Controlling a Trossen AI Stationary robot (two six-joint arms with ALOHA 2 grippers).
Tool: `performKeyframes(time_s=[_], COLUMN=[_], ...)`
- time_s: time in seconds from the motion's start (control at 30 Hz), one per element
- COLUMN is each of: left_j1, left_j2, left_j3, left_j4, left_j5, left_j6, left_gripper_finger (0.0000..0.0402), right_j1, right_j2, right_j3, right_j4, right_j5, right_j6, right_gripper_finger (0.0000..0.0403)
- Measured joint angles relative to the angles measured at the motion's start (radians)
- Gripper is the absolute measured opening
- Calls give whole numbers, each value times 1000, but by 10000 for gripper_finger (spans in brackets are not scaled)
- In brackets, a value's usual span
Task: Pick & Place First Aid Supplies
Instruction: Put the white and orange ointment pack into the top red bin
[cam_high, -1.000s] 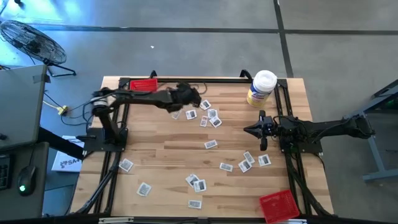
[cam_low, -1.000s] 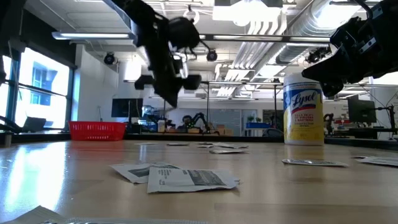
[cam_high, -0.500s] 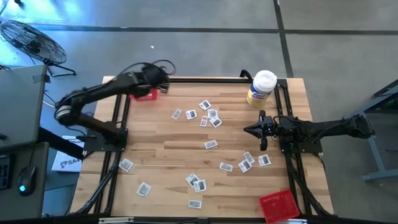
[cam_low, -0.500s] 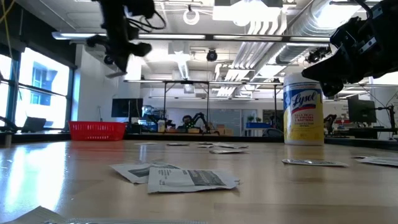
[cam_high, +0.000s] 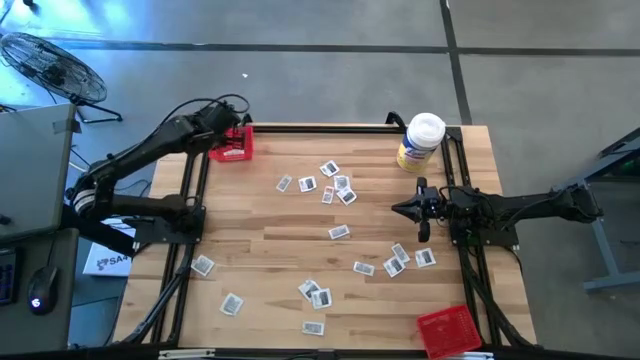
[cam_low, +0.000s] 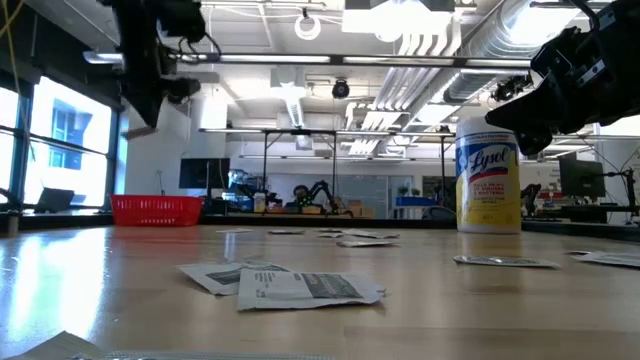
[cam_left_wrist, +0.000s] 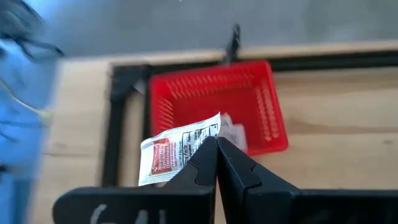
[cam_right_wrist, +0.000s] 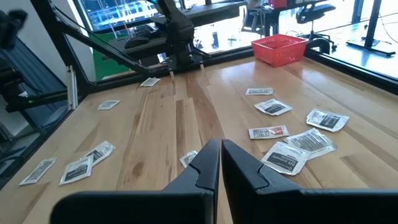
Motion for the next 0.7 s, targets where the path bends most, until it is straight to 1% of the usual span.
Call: performKeyframes(time_s=[0.07,0.13,0.23,0.37,0.47,0.57,0.7], left_j1=[30,55,103,127,130,160,184], left_j2=[3,19,61,150,224,278,340], left_j3=[-57,-105,-142,-151,-142,-125,-125], left_j4=[85,159,205,270,317,384,441], left_j5=[70,115,159,177,157,157,186], left_j6=[18,20,21,51,72,83,52], left_gripper_finger=[0,0,0,0,0,0,0], right_j1=[0,0,0,0,0,0,0], right_j2=[0,0,0,0,0,0,0], right_j3=[0,0,0,0,0,0,0], right_j4=[0,0,0,0,0,0,0], right_j5=[0,0,0,0,0,0,0], right_j6=[0,0,0,0,0,0,0], right_gripper_finger=[12,12,12,12,12,12,12])
